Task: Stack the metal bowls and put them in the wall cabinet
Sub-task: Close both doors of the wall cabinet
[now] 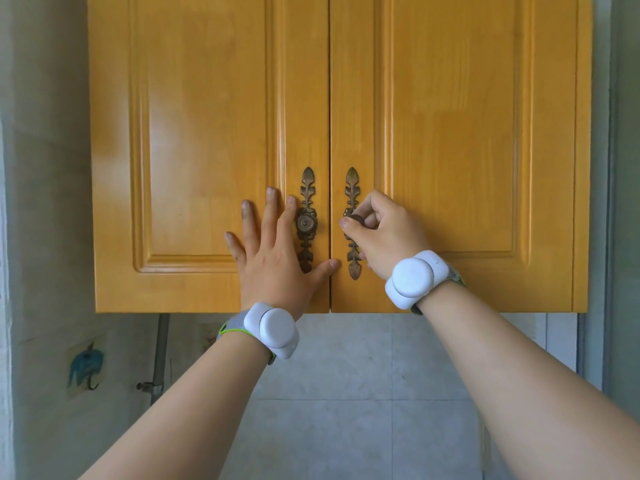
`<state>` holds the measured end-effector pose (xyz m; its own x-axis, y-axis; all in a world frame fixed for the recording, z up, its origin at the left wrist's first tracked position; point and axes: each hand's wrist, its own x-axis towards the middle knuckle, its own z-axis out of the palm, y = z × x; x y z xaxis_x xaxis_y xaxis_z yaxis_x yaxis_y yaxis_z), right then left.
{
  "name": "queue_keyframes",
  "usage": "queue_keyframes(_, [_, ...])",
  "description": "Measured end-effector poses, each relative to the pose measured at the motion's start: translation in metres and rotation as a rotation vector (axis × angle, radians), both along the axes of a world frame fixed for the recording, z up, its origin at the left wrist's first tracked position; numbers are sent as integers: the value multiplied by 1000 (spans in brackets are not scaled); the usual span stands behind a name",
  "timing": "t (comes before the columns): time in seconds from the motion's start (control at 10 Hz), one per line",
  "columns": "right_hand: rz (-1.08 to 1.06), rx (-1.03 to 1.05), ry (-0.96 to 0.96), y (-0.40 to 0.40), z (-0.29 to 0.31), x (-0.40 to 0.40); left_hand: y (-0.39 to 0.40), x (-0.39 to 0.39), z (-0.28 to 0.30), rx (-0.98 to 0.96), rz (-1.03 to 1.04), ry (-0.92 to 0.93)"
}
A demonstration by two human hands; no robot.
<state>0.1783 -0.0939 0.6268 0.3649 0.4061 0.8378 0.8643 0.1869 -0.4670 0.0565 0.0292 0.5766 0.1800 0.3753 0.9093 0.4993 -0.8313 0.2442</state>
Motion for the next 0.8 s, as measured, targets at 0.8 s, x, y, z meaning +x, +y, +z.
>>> queue_keyframes(0.8, [249, -146, 218, -89, -25, 15, -97, -22, -3, -232, -301, -108])
